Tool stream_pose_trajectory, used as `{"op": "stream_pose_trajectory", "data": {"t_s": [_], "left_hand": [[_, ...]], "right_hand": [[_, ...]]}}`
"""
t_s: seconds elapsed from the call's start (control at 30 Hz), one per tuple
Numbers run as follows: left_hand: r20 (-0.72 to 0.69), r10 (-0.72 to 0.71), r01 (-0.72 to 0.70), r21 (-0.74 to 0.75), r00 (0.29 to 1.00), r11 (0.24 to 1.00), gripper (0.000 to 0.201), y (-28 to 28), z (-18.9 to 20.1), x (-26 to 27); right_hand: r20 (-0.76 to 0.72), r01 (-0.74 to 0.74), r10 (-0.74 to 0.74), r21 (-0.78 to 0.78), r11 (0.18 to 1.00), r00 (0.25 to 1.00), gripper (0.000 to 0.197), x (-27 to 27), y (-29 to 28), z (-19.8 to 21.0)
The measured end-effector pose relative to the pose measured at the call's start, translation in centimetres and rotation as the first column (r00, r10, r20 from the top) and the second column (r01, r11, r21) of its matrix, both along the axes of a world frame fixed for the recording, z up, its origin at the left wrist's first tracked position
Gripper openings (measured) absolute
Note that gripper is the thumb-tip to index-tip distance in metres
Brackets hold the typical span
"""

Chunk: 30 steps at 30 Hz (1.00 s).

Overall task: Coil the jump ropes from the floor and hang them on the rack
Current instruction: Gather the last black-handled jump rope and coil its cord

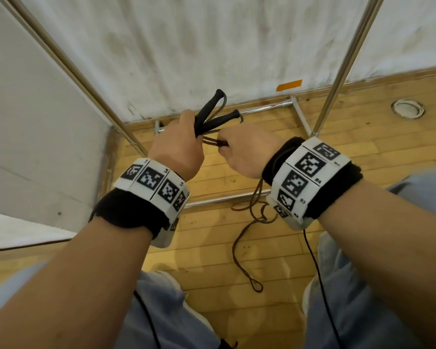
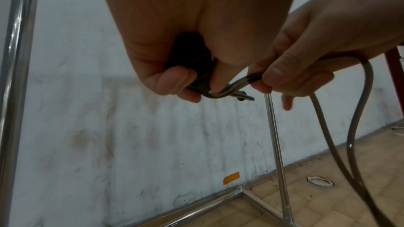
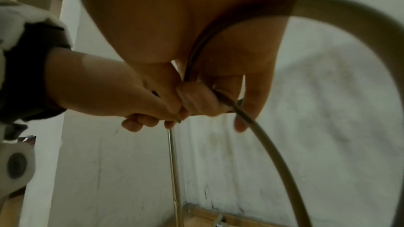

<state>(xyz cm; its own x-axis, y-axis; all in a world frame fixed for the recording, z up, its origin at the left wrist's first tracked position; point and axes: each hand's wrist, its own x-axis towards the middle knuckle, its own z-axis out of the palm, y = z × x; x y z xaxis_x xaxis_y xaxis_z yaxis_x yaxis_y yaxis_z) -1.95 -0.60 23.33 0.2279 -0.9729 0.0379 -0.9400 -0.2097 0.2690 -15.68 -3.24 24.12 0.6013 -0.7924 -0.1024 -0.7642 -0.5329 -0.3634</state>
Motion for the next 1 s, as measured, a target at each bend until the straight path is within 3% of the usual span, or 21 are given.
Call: {"op": "stream_pose_trajectory", "data": {"t_s": [0.17,0.33,0.47,0.6,0.73,0.87,0.93,1.0], "left_hand": [[-0.030,-0.036,0.037,0.048,0.999,0.998,0.016,-0.2,0.5,-0.1],[-0.157,-0.202,0.219,0.105,0.967,0.970,0.015,0.4,0.7,-0.1],[-0.106,-0.242,0.248,0.045,0.964,0.968,0.039,1.2,1.0,-0.7],[-0.041,-0.226,0.228,0.061,0.973,0.972,0.025,1.4,1.1,-1.3],[-0.027,-0.250,0.251,0.104,0.968,0.962,0.029,1.9,1.6,-1.9],[0.022,-0.313,0.304,0.181,0.950,0.935,0.017,2.4,2.0,-1.5],[-0.031,-0.358,0.356,0.203,0.933,0.912,0.008,2.5,2.3,-1.0],[-0.109,-0.403,0.418,0.198,0.909,0.887,0.017,2.8,2.8,-0.6]], "right_hand": [[0.023,-0.015,0.016,-0.051,0.999,1.000,0.020,-0.9,-0.4,1.1],[0.086,-0.067,0.081,-0.156,0.986,0.993,0.031,-2.1,-0.7,2.3],[0.185,-0.022,0.066,-0.233,0.972,0.981,0.032,-2.9,-0.5,2.8],[0.215,0.008,0.051,-0.266,0.964,0.975,0.033,-3.2,-0.5,3.1],[0.260,0.152,-0.078,-0.276,0.949,0.962,0.038,-3.8,-1.2,3.6],[0.237,0.131,-0.090,-0.165,0.978,0.967,0.041,-3.9,-1.5,3.1],[0.278,0.087,-0.071,-0.045,0.995,0.958,0.039,-4.2,-1.8,2.9],[0.320,0.053,-0.070,0.062,0.997,0.945,0.036,-4.8,-2.1,2.9]]}}
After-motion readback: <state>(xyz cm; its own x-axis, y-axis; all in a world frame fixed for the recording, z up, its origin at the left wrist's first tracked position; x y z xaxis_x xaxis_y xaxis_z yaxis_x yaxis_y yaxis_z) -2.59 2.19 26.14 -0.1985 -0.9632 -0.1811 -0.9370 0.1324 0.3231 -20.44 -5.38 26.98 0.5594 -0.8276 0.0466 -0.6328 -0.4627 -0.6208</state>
